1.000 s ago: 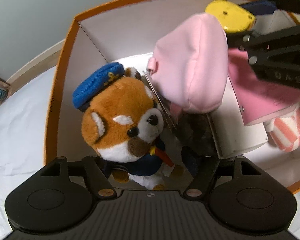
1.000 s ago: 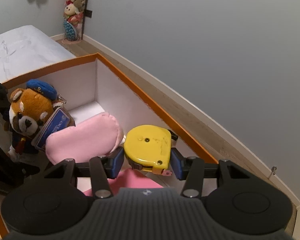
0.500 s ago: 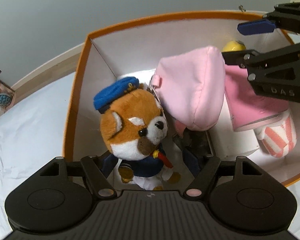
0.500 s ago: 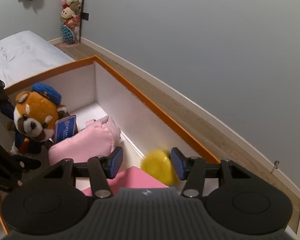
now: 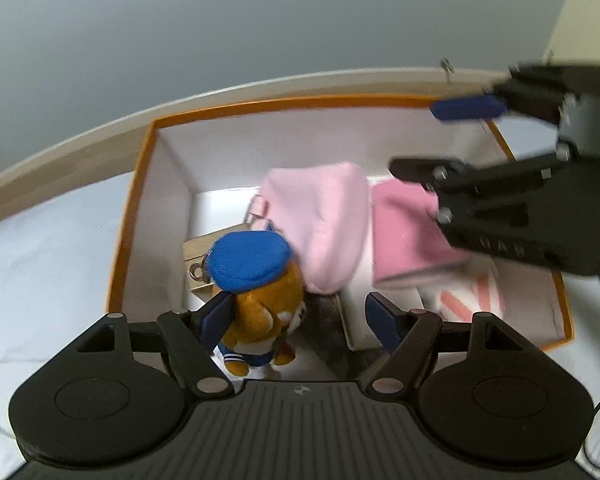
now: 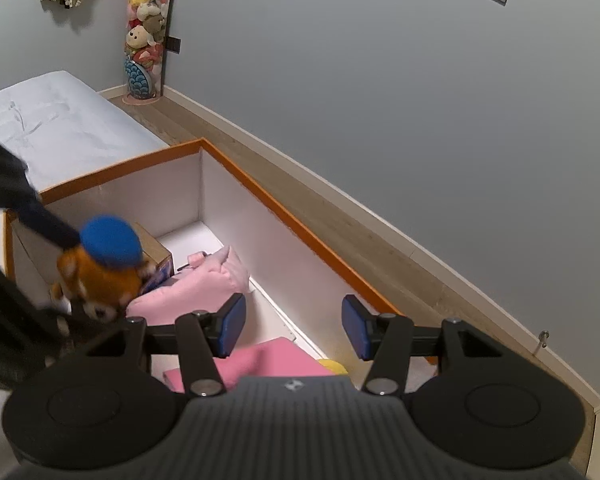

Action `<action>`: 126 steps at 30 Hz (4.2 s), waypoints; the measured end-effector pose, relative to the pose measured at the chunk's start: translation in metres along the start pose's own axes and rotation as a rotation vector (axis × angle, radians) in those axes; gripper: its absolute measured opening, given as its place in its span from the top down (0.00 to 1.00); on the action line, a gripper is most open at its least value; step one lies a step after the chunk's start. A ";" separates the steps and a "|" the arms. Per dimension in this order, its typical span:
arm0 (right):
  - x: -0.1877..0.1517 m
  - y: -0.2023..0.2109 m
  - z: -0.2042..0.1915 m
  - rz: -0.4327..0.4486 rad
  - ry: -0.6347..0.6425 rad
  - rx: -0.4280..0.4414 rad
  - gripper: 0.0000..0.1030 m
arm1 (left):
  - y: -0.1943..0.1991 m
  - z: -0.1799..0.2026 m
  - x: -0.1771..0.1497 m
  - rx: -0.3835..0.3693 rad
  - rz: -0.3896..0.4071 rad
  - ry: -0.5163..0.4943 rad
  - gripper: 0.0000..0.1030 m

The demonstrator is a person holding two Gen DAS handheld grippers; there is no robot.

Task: Organize objects
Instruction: 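Open both grippers and withdraw them from the shoebox, then move both tools toward the grey case and orange knitted ball on the bed, then grasp the dark grey case with the left gripper while the right gripper grasps the orange knitted ball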

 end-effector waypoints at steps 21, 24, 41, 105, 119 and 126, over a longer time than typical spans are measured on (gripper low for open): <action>-0.027 0.051 0.001 -0.013 -0.003 0.000 0.45 | 0.026 0.031 -0.026 -0.128 -0.022 -0.057 0.16; -0.026 0.059 -0.001 -0.008 -0.001 -0.003 0.45 | 0.036 0.026 -0.029 -0.116 -0.008 -0.051 0.16; -0.005 0.124 -0.006 0.047 0.018 -0.041 0.45 | 0.101 0.009 -0.039 -0.074 0.097 -0.032 0.16; -0.073 0.062 -0.179 0.001 0.066 0.242 0.39 | 0.000 -0.100 -0.157 -0.002 0.134 0.043 0.13; -0.070 0.031 -0.192 -0.021 0.015 0.315 0.39 | -0.022 -0.085 -0.162 0.013 0.095 -0.111 0.05; -0.067 0.019 -0.202 -0.031 0.009 0.339 0.39 | -0.030 -0.084 -0.164 -0.018 0.086 -0.064 0.04</action>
Point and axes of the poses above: each gripper's, at about its wrist camera, not at the fingertips, and y roughly against the way its jaws point, z to its right, x to its top, the point moved 8 cm from there along -y, roughly the way its jaws point, and after that the axes turned 13 degrees about y, right-handed, at the moved point
